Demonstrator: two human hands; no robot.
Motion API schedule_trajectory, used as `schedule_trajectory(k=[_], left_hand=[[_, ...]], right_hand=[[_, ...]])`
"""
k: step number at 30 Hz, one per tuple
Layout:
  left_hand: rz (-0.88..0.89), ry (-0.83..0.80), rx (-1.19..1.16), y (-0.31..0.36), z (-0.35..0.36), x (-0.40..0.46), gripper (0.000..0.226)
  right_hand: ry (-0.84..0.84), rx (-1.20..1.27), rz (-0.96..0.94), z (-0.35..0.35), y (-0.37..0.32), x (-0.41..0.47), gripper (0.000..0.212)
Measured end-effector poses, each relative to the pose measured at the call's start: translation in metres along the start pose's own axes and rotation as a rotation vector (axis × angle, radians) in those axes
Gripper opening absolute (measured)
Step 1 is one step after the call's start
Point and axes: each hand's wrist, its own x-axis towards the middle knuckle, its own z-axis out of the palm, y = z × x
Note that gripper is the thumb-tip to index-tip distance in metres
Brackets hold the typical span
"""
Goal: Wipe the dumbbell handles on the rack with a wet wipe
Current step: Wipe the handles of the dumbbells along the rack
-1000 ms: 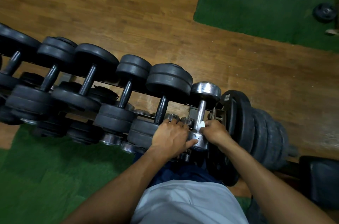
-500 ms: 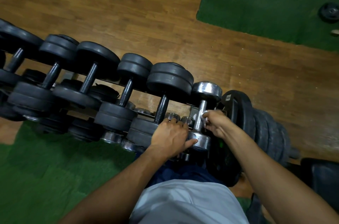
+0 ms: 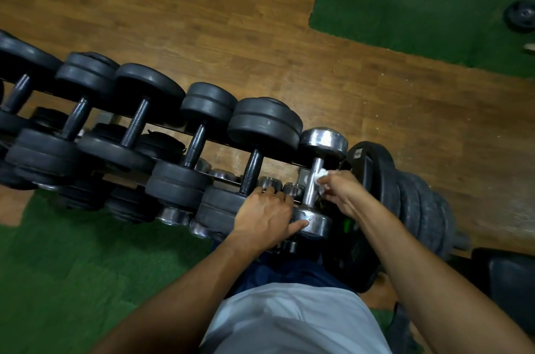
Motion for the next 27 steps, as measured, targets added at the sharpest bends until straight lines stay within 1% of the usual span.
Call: schedule_trajectory(k=[1,2,3,5,6,7,8,9,10,11,12,14,16,18,21,23,25,27], left_hand=[[-0.002,-0.001,-0.004,0.000,0.000,0.000,0.073],[-0.004,-0.003,-0.007,0.000,-0.001,0.000,0.073],[-0.007,-0.005,-0.010,0.000,0.000,0.000,0.073],[-0.012,-0.005,-0.013,0.000,0.000,-0.001,0.072],[-0.011,-0.005,-0.015,0.001,0.000,-0.001,0.072],[-0.011,-0.005,-0.017,0.001,0.000,-0.001,0.072],[-0.011,-0.005,-0.018,0.001,0.000,-0.001,0.072],[-0.009,-0.004,-0.018,0.001,0.000,-0.001,0.072],[-0.008,-0.006,-0.019,0.001,0.000,0.000,0.073],[-0.006,-0.008,-0.019,0.001,0.000,0.000,0.073],[-0.006,-0.011,-0.017,0.001,0.000,0.000,0.074],[-0.005,-0.013,-0.012,0.001,0.000,0.000,0.075],[-0.006,-0.012,-0.007,0.001,0.000,-0.001,0.074],[-0.009,-0.010,-0.005,0.000,0.000,-0.001,0.073],[-0.019,-0.009,-0.006,0.001,0.000,-0.001,0.072],[-0.020,-0.008,-0.007,0.001,0.000,-0.001,0.072],[-0.017,-0.005,-0.004,0.001,-0.001,-0.002,0.072],[-0.017,-0.004,0.001,0.001,-0.002,-0.002,0.071]], right_hand=[[-0.016,-0.113,-0.011,-0.003,0.005,-0.002,0.013],[-0.034,-0.261,-0.027,-0.006,0.010,-0.002,0.009],[-0.045,-0.433,-0.070,-0.010,0.014,-0.003,0.008],[-0.029,-0.735,-0.227,-0.015,0.013,-0.013,0.017],[0.021,-0.821,-0.332,-0.016,0.009,-0.020,0.016],[0.091,-0.863,-0.464,-0.017,0.004,-0.026,0.008],[0.179,-0.889,-0.594,-0.018,0.000,-0.030,0.014],[0.251,-0.925,-0.716,-0.017,-0.003,-0.031,0.026],[0.301,-0.981,-0.831,-0.016,-0.008,-0.031,0.032],[0.340,-1.045,-0.934,-0.014,-0.012,-0.029,0.031],[0.365,-1.130,-1.014,-0.011,-0.016,-0.026,0.027],[0.408,-1.331,-1.102,-0.005,-0.023,-0.019,0.020],[0.385,-1.515,-1.152,-0.001,-0.024,-0.011,0.018],[0.328,-1.628,-1.118,0.002,-0.018,-0.005,0.012],[0.294,-1.690,-1.040,0.003,-0.013,-0.002,0.021],[0.271,-1.730,-1.032,0.005,-0.014,-0.004,0.025],[0.200,-1.763,-1.015,0.012,-0.018,-0.007,0.028],[0.093,-1.831,-0.934,0.023,-0.021,-0.009,0.031]])
